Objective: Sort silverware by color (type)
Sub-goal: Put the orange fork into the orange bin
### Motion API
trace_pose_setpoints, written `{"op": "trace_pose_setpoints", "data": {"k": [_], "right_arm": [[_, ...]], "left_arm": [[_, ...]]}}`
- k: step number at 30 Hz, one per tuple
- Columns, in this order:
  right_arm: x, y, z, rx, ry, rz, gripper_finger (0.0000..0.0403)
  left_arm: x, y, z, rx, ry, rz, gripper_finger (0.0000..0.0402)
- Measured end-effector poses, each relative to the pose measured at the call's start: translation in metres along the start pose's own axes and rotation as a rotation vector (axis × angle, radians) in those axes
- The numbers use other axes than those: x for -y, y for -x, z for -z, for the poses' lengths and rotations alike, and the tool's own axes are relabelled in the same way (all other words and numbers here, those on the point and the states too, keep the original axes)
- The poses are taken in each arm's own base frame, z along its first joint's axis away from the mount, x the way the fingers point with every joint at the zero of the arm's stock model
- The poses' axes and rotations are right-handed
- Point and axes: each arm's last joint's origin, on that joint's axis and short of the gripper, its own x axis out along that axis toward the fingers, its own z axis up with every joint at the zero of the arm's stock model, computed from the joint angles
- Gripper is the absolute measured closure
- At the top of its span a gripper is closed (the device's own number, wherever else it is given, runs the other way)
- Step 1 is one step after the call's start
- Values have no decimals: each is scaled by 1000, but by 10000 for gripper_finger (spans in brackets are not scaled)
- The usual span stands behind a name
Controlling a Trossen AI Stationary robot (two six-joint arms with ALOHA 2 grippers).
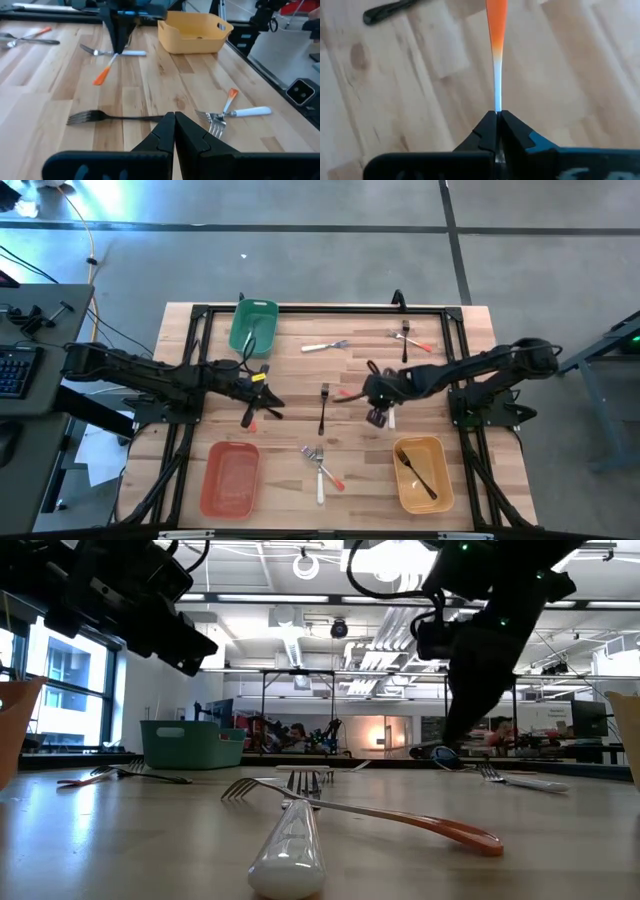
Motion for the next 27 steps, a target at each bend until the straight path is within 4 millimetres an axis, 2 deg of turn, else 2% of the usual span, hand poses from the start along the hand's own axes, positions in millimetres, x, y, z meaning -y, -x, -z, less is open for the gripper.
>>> {"op": "trace_pose_setpoints", "data": {"k": [8, 13, 20, 27], "right_arm": [[-30, -36, 17, -34, -1, -20, 403], [-39, -52, 21, -19, -20, -20, 403], [-49, -54, 20, 48, -2, -57, 403], [-57, -53, 22, 81, -23, -72, 402]], "left_arm": [[-1, -6, 7, -46, -18, -40, 401], [-2, -11, 7, -63, -24, -40, 401], [-2, -25, 4, -103, -14, -23, 401], [1, -49, 4, -163, -18, 7, 401]]}}
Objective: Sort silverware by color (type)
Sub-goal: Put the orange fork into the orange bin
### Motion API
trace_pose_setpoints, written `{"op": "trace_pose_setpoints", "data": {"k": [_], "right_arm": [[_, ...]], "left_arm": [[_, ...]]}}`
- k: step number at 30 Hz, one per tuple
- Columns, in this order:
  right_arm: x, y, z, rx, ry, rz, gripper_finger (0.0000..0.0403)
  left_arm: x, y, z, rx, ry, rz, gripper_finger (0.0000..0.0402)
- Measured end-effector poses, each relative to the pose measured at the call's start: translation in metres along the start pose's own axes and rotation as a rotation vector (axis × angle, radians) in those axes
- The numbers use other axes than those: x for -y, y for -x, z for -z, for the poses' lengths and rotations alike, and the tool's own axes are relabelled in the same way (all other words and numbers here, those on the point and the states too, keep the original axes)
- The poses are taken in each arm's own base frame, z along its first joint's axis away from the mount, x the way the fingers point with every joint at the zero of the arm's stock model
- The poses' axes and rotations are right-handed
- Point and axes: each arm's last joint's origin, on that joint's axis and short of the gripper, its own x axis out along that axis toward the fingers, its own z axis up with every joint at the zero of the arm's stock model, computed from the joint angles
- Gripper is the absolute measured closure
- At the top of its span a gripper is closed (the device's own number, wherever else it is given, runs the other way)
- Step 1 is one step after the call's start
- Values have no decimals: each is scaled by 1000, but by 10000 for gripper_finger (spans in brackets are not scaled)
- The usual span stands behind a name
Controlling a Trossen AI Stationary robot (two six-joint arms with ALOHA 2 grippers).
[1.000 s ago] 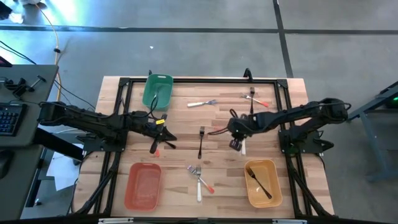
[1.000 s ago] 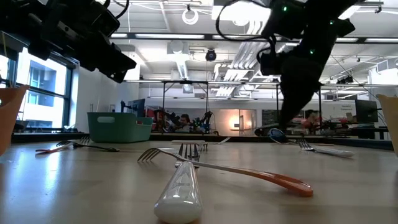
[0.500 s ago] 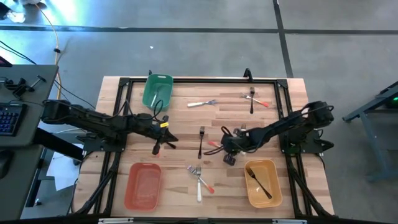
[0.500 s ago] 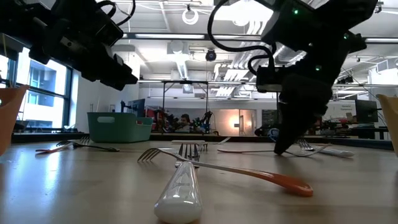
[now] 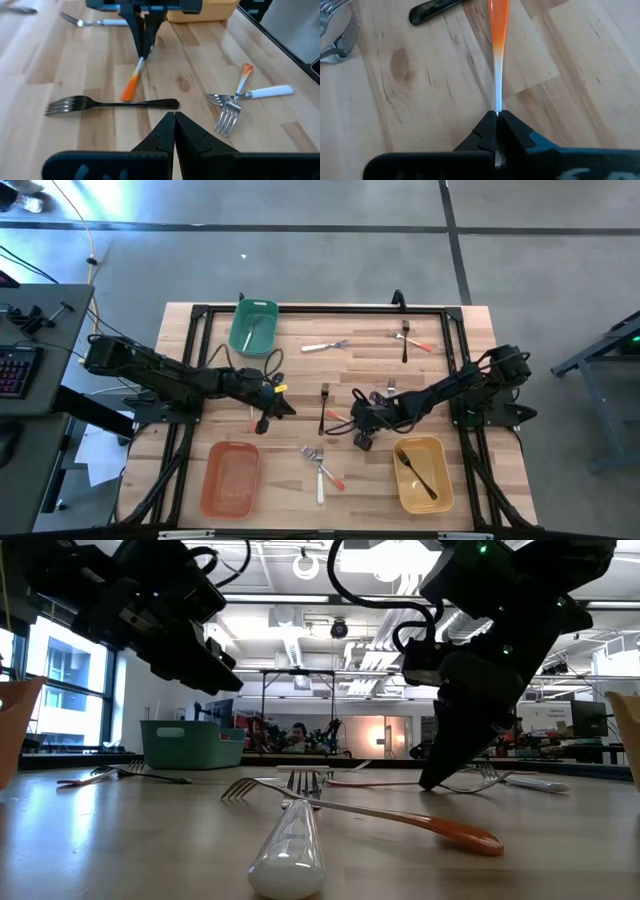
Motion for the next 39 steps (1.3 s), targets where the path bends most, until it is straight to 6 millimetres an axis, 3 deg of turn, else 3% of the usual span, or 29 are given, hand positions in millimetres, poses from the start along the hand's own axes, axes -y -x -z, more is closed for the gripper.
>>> {"op": "trace_pose_setpoints", "data": {"k": [10, 17, 21, 30, 39], "right_arm": [[-12, 4, 7, 19, 39, 3, 342], [-27, 22, 10, 100, 154, 7, 395], [-40, 38, 14, 194, 203, 28, 393], [-67, 65, 31, 345, 264, 42, 402], [-75, 72, 40, 404, 275, 64, 402]], "left_arm": [[1, -37, -13, -56, -27, 28, 401], [-4, -71, -24, -116, -36, 33, 401], [-7, -92, -29, -140, -50, 35, 395], [-7, -133, -37, -144, -123, 62, 332], [-13, -165, -38, -169, -144, 15, 259]]}}
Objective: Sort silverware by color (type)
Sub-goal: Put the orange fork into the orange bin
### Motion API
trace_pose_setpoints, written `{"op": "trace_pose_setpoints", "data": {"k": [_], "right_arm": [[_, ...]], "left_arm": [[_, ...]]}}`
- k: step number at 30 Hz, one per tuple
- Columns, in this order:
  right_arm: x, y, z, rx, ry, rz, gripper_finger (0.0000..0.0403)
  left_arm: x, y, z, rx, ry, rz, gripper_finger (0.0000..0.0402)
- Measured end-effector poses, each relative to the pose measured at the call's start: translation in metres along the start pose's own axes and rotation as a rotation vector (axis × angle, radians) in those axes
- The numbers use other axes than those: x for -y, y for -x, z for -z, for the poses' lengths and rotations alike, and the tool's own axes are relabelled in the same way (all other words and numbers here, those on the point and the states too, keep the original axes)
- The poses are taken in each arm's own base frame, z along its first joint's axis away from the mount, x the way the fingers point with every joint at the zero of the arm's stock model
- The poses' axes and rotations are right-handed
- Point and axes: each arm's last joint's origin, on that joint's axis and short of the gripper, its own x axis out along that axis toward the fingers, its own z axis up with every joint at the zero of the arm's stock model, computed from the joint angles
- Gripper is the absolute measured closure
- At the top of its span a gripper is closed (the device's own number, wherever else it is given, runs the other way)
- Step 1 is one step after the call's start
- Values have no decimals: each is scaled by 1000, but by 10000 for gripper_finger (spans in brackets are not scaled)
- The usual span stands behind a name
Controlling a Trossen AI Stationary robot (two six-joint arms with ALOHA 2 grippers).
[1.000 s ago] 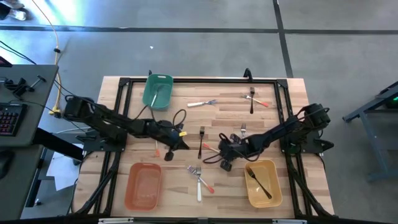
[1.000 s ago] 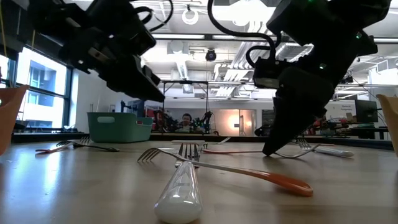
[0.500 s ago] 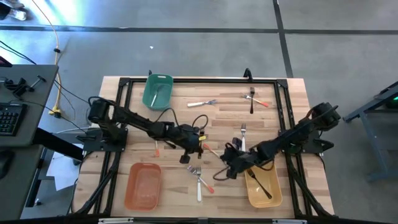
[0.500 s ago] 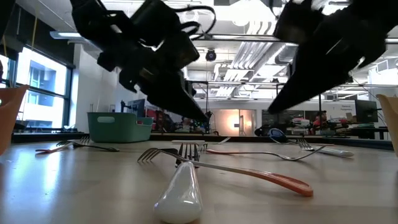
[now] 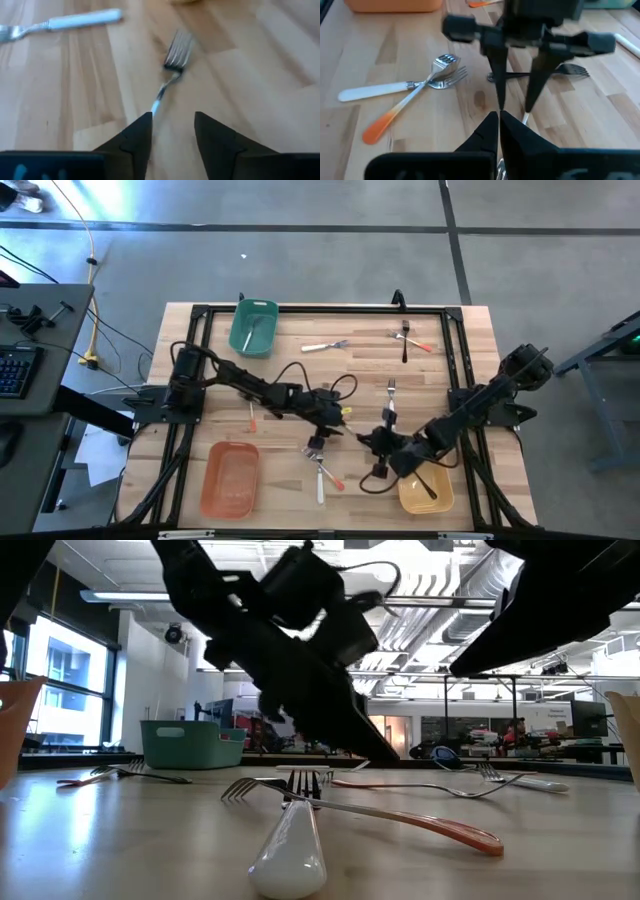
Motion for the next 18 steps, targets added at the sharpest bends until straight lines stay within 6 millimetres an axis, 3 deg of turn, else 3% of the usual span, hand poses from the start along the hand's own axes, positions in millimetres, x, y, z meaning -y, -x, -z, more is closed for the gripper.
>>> {"op": "trace_pose_setpoints", "data": {"k": [11, 18], "right_arm": [[0, 0, -1, 10, -2, -2, 403], [0, 0, -1, 10, -1, -3, 403]], "left_arm": [[-8, -30, 2, -11, -13, -11, 250], [-6, -33, 8, -67, -68, 9, 293]]}}
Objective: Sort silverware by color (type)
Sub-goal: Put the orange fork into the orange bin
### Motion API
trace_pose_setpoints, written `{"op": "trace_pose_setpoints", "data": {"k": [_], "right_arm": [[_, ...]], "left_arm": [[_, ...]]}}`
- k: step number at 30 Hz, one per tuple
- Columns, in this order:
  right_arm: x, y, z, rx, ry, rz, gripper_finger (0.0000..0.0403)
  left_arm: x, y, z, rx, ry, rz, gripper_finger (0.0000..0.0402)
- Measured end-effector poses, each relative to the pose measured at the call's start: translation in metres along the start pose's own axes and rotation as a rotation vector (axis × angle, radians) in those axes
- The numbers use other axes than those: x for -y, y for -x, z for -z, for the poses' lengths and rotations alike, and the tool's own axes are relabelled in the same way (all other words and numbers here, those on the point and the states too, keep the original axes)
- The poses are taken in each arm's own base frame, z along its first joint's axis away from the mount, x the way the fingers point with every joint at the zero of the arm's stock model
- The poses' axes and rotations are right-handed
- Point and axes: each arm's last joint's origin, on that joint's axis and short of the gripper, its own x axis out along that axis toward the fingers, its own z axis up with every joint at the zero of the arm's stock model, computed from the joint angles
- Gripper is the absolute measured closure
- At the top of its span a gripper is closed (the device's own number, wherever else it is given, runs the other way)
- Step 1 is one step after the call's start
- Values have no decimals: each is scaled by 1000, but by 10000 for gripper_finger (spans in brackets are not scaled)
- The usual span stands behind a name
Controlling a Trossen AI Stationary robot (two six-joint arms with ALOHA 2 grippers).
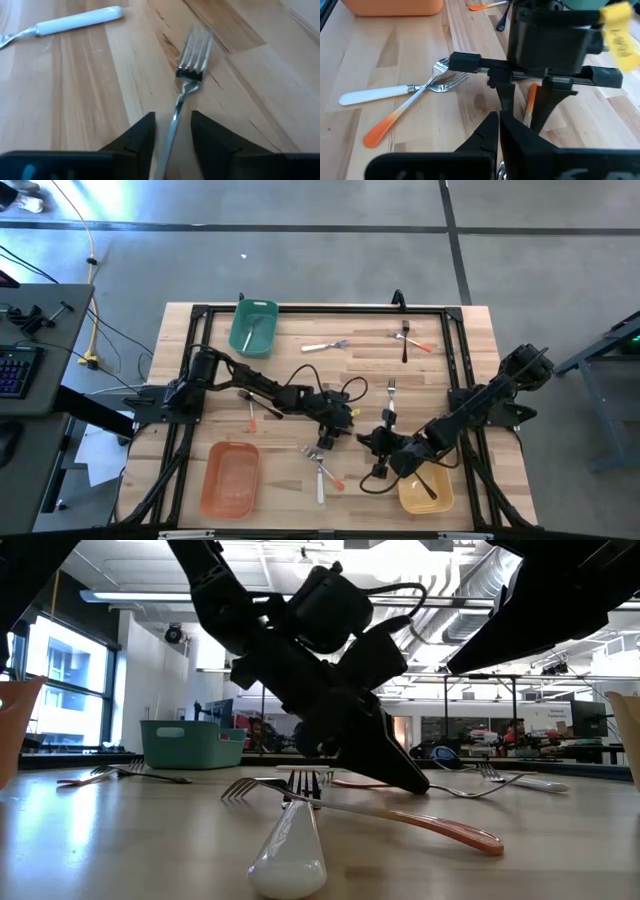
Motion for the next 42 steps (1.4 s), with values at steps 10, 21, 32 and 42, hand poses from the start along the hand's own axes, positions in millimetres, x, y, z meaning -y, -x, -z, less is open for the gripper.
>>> {"op": "trace_pose_setpoints", "data": {"k": [10, 21, 32, 42], "right_arm": [[0, 0, 0, 0, 0, 0, 403], [0, 0, 1, -8, 6, 0, 403], [1, 0, 2, -17, 15, 12, 403], [2, -1, 2, -18, 19, 16, 403]], "left_arm": [[2, 2, 5, -68, -81, 21, 391], [2, 53, -18, -166, -106, 15, 399], [23, 142, -51, -263, -24, -53, 400], [92, 219, -29, -447, 250, -94, 401]]}}
